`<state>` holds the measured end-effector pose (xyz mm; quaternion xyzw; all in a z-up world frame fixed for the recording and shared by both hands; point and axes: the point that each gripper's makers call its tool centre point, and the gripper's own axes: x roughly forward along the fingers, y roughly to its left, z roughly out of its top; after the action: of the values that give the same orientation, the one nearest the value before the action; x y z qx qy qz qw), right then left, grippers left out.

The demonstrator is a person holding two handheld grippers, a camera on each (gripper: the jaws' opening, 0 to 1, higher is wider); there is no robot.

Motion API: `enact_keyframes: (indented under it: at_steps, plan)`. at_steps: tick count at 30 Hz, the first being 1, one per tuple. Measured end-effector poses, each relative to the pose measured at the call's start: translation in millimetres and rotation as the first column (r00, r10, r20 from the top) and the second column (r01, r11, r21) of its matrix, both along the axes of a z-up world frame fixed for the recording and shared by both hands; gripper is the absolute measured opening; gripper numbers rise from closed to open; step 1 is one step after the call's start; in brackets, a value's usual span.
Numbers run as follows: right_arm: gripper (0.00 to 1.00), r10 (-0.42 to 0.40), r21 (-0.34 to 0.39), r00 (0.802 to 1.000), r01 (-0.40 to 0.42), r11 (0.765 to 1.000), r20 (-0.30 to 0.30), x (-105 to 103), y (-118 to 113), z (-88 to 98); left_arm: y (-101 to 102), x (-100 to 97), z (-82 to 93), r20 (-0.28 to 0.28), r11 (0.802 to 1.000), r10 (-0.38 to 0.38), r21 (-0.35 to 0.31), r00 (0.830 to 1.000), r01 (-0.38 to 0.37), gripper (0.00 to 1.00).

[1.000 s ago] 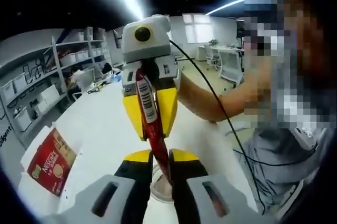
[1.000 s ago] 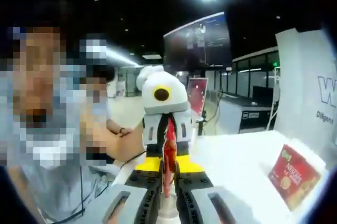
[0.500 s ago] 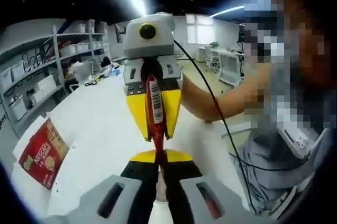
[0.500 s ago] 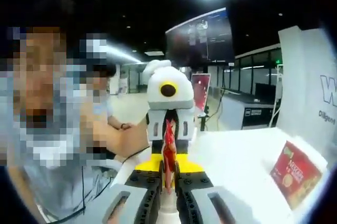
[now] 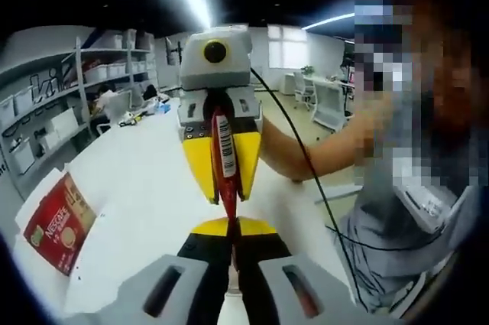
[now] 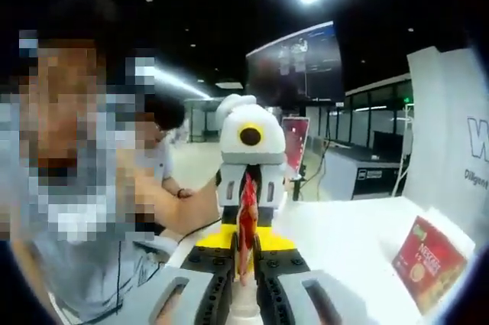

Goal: Tear open the coffee pouch, take out the coffee, and pour the coffee from the pouch into the cup

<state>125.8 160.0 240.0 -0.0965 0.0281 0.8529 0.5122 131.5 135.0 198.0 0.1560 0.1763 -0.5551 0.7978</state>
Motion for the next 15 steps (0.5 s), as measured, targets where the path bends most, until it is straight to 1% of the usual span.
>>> enact_keyframes:
  at_steps: [3,4,7,10,12,14,15]
  plan:
    - [0.11,0.010,0.016,1.000,-0.010,1.000,0.004,-2.4,0.2,3.1,0.6,-1.7,2.2,-0.007,1.000,0.002,-0.007,1.000,-0.002,0.04]
    - [0.12,0.008,0.036,1.000,-0.008,0.999,0.009,-2.3,0.1,6.5,0.9,-2.6,2.2,-0.012,1.000,0.001,-0.006,1.000,-0.001,0.04]
    - [0.13,0.003,0.082,1.000,-0.001,0.997,-0.018,-2.7,-3.4,19.8,3.1,-3.5,1.1,-0.023,1.000,0.008,0.002,1.000,-0.008,0.04]
    - [0.13,0.000,0.087,1.000,0.003,0.996,-0.026,-3.6,-4.3,23.4,2.5,-3.7,2.0,-0.024,1.000,0.007,-0.002,1.000,-0.007,0.04]
    - [0.12,-0.020,0.093,0.999,0.023,0.995,-0.029,-0.3,-2.7,25.9,1.8,-4.1,0.8,-0.025,1.000,0.004,0.002,1.000,-0.004,0.04]
    - [0.11,-0.024,0.098,0.999,0.028,0.995,-0.039,0.4,-2.6,27.8,1.9,-3.3,-0.3,-0.024,1.000,0.008,0.008,1.000,-0.007,0.04]
    - [0.10,-0.034,0.064,0.995,0.040,0.997,-0.090,1.0,-2.5,26.9,2.1,-2.7,-0.3,-0.021,1.000,0.009,0.008,1.000,-0.009,0.04]
